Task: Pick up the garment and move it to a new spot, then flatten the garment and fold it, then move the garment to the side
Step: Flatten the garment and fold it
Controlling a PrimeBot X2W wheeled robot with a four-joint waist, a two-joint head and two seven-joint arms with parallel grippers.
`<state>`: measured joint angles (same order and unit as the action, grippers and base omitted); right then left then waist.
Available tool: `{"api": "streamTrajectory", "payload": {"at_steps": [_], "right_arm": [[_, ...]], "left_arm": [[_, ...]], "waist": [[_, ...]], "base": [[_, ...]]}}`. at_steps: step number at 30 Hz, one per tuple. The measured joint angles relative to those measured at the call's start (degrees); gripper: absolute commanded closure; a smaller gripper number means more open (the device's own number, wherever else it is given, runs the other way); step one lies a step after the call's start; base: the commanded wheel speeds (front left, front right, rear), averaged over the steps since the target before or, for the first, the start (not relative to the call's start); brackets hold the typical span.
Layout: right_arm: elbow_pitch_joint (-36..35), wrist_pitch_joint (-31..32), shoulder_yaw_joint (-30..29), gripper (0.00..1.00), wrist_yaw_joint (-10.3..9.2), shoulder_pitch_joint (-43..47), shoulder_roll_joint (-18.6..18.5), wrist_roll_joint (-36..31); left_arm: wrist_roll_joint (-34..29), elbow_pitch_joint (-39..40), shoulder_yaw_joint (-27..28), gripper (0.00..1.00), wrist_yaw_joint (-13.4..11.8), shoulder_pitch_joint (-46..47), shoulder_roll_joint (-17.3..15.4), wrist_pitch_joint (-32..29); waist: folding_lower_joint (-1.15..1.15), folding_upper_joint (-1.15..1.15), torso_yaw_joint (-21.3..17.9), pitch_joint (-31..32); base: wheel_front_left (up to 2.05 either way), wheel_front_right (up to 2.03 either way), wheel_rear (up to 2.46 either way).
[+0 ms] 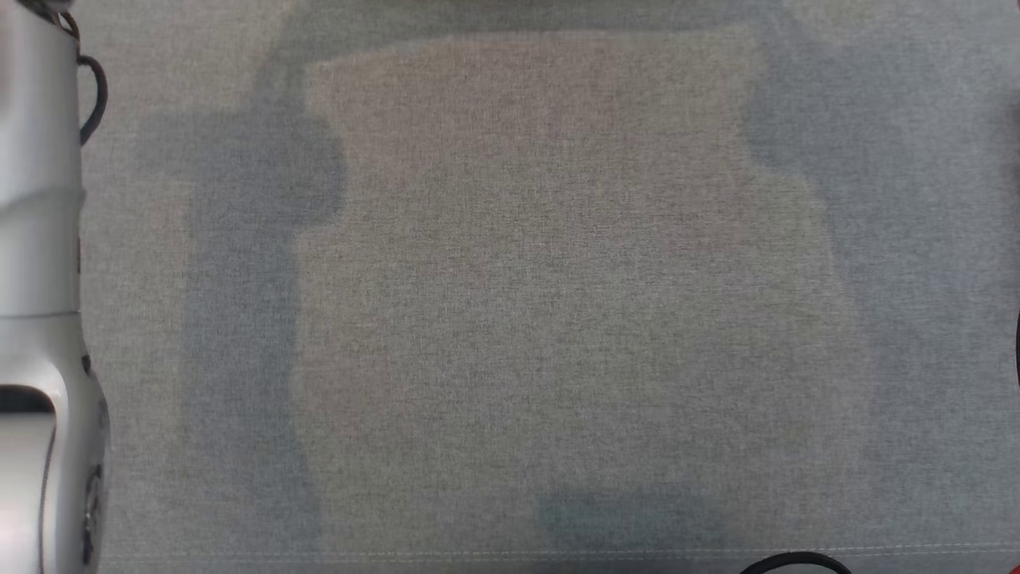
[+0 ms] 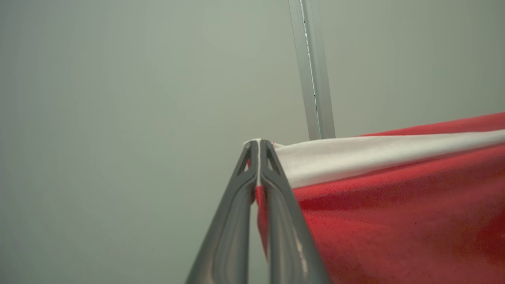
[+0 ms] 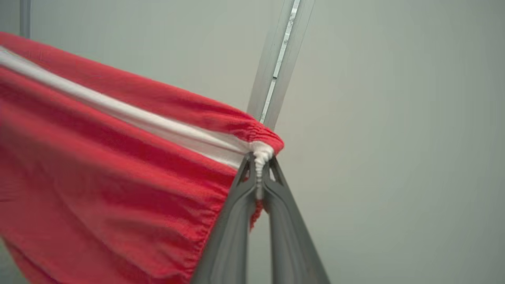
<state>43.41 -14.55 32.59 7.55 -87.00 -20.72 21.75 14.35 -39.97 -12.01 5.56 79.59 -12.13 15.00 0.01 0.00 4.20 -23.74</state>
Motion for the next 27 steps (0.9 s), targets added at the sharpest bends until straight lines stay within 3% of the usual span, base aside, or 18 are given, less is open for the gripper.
{"api": "streamTrajectory", "payload": {"at_steps": [5, 12, 20, 27], "right_arm": [[-4.34, -0.45, 1.88, 1.0, 0.0, 4.87, -3.39, 2.71], [-17.41, -0.48, 9.55, 1.0, -0.01, 30.25, -8.4, 11.58], [-23.8, -0.51, 14.0, 1.0, 0.0, 52.65, -11.78, 21.52], [-21.63, -0.51, 12.9, 1.0, 0.07, 65.95, -9.0, 23.41]], "left_arm": [[-0.13, 6.11, 2.9, 1.0, 0.48, -9.91, 1.31, 0.02], [0.56, 11.34, 8.71, 1.0, 1.03, -35.7, 6.65, 0.02], [0.73, 10.92, 12.12, 1.0, 1.76, -56.06, 9.16, 0.02], [0.76, 9.26, 13.85, 1.0, 2.02, -67.94, 9.69, 0.02]], "waist": [[0.0, 0.0, 1.16, -4.16], [0.01, 0.0, 1.56, -6.01], [-0.01, 0.0, 1.43, -0.48], [-0.01, 0.0, -0.07, 9.14]], "base": [[0.0, 0.0, 0.0], [0.0, 0.0, 0.0], [0.0, 0.0, 0.0], [0.0, 0.0, 0.0]]}}
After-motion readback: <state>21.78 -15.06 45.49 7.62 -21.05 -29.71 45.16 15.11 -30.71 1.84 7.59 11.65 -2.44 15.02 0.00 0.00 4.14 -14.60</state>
